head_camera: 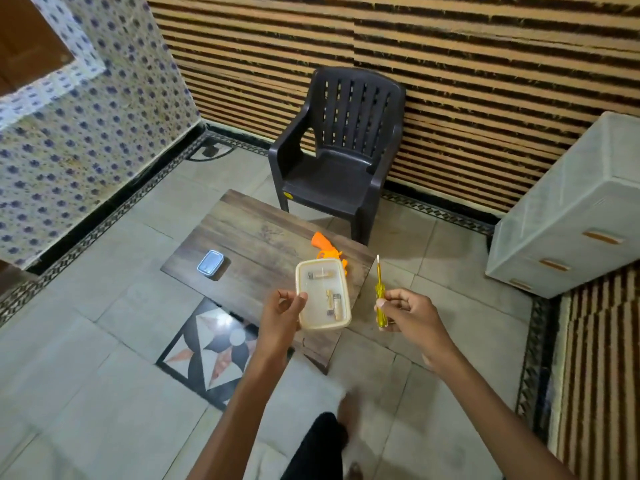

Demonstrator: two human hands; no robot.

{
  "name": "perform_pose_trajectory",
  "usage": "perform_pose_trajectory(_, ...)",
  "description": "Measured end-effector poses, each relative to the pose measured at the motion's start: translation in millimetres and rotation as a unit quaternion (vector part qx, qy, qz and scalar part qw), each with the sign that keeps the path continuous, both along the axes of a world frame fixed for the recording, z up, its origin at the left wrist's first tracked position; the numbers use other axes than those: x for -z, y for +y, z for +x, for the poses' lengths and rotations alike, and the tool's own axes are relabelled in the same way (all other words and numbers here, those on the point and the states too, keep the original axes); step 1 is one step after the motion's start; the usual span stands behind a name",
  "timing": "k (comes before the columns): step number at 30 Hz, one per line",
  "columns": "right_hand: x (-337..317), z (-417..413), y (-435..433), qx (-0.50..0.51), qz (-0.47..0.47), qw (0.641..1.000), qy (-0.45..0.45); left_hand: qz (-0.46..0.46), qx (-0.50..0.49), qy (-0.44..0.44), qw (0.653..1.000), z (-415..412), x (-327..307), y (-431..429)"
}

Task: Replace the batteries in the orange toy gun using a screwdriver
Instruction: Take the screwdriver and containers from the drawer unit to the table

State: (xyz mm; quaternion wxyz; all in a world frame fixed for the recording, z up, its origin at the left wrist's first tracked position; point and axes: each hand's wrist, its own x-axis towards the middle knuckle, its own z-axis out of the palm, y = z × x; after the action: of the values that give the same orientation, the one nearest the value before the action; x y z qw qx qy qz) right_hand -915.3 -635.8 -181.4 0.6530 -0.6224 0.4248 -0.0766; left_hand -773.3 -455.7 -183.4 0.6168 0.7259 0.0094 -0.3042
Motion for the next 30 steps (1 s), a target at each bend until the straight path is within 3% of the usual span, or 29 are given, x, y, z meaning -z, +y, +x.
perform_pose_trajectory(7,2.3,41.6,66.3,0.001,0.006,1.0,0.004,-0.009,-0.006,0.028,1.0,40.2,9.6,67.2)
perform_pose_trajectory(18,40.3,243.6,160.1,0.046,-0.019,0.998,0.046,0.046,0.073,-0.004,0.996,246.0,44.9,154.7)
perform_pose_trajectory(24,69.0,323.6,189.2,0.103,0.009,0.991,0.081,0.099,0.129,0.002,0.987,343.1,74.1,163.7)
perform_pose_trajectory(30,121.9,388.4,183.8,0.12,0.035,0.986,0.109,0.122,0.111,0.022,0.986,408.3,124.2,132.9)
